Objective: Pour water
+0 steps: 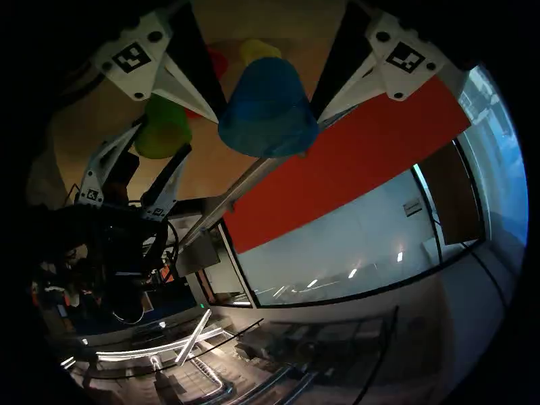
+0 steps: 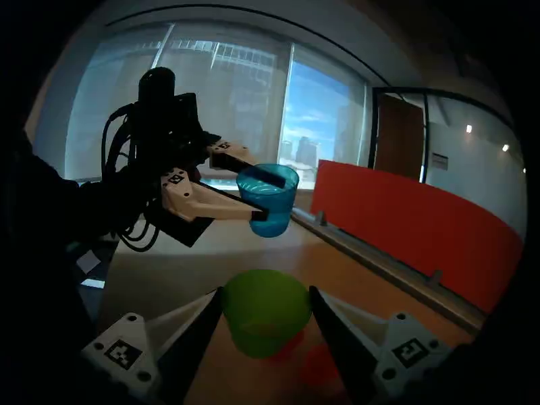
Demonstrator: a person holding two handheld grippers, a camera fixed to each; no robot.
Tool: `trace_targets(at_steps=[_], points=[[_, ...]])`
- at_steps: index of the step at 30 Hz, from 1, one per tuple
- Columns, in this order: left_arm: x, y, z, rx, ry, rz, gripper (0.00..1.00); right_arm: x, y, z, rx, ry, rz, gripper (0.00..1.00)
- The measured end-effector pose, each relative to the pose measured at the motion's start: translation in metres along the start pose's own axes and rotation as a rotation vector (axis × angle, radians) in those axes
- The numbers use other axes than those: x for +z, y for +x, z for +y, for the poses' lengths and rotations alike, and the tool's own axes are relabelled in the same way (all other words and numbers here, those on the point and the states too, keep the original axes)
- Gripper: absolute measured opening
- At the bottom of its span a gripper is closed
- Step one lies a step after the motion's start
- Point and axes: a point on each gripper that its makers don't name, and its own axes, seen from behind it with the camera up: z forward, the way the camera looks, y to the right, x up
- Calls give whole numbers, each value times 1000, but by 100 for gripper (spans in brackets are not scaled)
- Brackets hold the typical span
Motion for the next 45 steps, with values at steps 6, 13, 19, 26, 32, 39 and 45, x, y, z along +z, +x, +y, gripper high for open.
trace_targets(at_steps=[6,13,19,26,32,39,45], points=[[-1,4,-3,38,13,5,85,5,3,-3,2,14,1,94],[-1,6,-5,70,18,0,84,11,8,-5,1,24,10,94],[0,8,-5,85,22,-2,85,15,14,-7,5,30,33,94],[-1,11,-9,81,27,3,85,18,26,-10,30,37,95,94],[-1,11,-11,75,33,4,85,22,32,-12,40,38,128,94],[-1,9,-13,63,35,6,85,25,37,-14,49,39,158,94],[0,8,-15,49,34,8,85,27,43,-13,53,34,179,94]])
